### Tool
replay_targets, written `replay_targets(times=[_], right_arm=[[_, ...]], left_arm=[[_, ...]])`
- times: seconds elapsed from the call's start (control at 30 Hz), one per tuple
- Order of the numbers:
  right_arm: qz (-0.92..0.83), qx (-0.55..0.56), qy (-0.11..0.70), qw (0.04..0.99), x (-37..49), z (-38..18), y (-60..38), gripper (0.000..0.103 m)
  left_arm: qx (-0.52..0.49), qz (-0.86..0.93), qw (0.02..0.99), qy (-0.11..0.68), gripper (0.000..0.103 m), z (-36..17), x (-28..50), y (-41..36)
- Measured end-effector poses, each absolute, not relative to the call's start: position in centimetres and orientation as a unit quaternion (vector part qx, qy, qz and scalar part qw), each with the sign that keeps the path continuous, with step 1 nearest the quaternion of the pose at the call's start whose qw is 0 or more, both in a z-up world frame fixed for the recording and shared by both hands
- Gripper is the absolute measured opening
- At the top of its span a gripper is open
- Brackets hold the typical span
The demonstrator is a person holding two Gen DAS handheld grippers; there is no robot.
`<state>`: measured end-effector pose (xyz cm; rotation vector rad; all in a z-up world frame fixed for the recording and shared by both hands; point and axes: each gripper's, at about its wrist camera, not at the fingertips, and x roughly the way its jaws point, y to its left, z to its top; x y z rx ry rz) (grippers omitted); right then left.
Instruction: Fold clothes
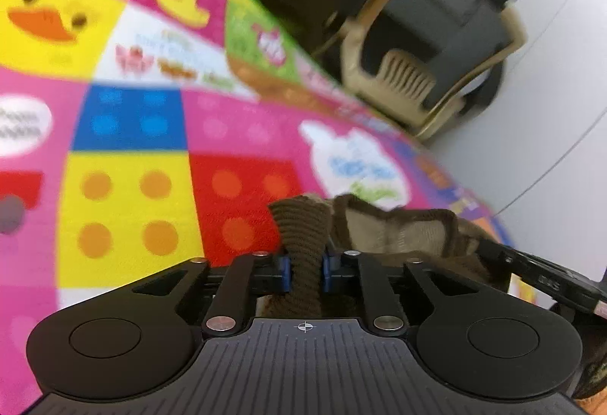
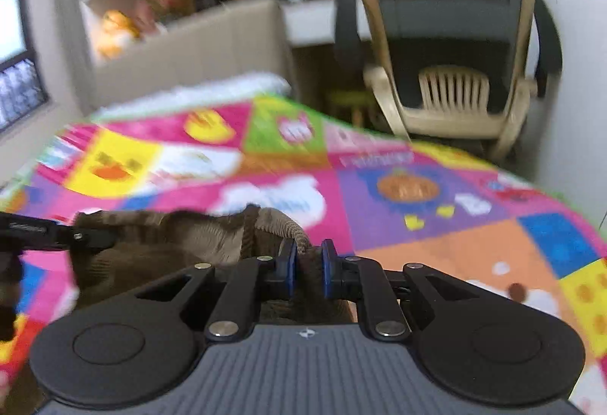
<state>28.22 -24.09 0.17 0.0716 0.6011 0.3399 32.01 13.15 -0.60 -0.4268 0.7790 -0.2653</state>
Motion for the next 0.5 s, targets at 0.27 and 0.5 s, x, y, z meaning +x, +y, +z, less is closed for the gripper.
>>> replay_targets(times=[0.27,0.5], right_arm=[[0.21,-0.047,0.259,0.942,11.1,2.0,-25.8,0.016],[0.192,0.0,0.3,0.935,3.0,-2.9,-29.7,0.077]], left_arm=[[-0.14,-0.218,0.919,0.298,0.013,4.8,18.3,14.4],[-0.075,-0.253,0.899,0.35,0.056,0.0,8.2,15.6]])
